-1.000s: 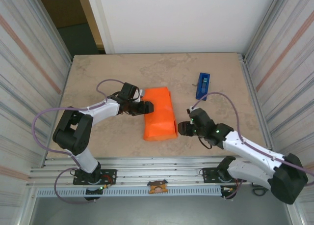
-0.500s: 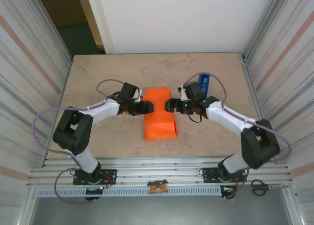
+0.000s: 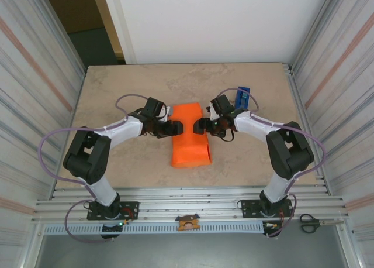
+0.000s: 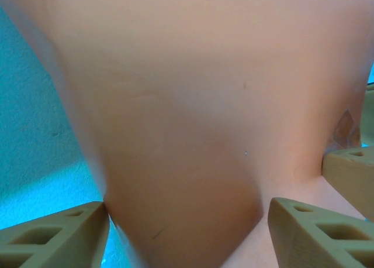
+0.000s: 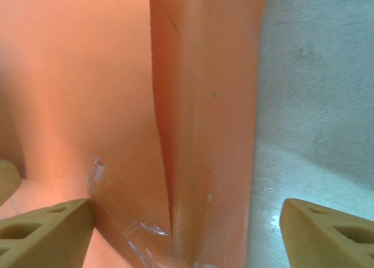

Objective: Wrap the gift box in paper
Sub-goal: Fold the wrapping paper for the gift box.

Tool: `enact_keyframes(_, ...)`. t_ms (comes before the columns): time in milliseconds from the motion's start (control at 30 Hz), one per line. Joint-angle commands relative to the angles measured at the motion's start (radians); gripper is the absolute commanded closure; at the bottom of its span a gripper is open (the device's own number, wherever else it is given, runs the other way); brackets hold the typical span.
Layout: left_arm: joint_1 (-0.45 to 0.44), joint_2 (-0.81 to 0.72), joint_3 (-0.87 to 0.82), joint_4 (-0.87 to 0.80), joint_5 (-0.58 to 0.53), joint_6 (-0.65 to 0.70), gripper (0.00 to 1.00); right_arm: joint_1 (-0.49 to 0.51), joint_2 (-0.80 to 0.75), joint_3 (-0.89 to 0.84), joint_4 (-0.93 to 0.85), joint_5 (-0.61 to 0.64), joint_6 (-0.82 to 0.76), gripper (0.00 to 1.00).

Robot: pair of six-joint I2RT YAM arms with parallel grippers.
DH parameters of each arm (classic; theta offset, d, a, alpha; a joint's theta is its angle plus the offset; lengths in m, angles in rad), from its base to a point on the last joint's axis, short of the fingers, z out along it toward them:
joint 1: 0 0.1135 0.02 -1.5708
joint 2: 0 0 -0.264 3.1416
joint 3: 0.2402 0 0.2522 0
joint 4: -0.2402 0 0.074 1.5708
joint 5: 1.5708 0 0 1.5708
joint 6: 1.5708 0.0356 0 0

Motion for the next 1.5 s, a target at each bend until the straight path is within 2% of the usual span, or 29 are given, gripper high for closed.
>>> enact_keyframes(0, 0.005, -0.056, 0.035, -0.033, 0.036, 0.025, 0.23, -0.002, 0.051, -0.018, -0.068, 0.019, -0.002, 0.22)
enact_keyframes(233, -0.039, -0.225, -0.034, -0.073, -0.015, 0.032, 0.16, -0.002, 0.029, -0.052, -0.045, 0.026, 0.031, 0.23)
enact_keyframes(567, -0.251, -0.355, -0.203, -0.131, -0.286, -0.044, 0.16, -0.002, 0.014, -0.068, -0.041, 0.040, 0.044, 0.24)
enact_keyframes(700, -0.296, -0.336, -0.210, -0.126, -0.347, -0.051, 0.20, -0.002, 0.013, -0.070, -0.041, 0.042, 0.045, 0.24)
enact_keyframes(1233, -0.311, -0.209, -0.202, -0.038, -0.459, -0.098, 0.47, -0.002, 0.015, -0.083, -0.045, 0.047, 0.047, 0.25)
enact_keyframes(1467, -0.337, -0.191, -0.201, -0.051, -0.531, -0.138, 0.53, -0.002, 0.020, -0.078, -0.048, 0.044, 0.047, 0.26)
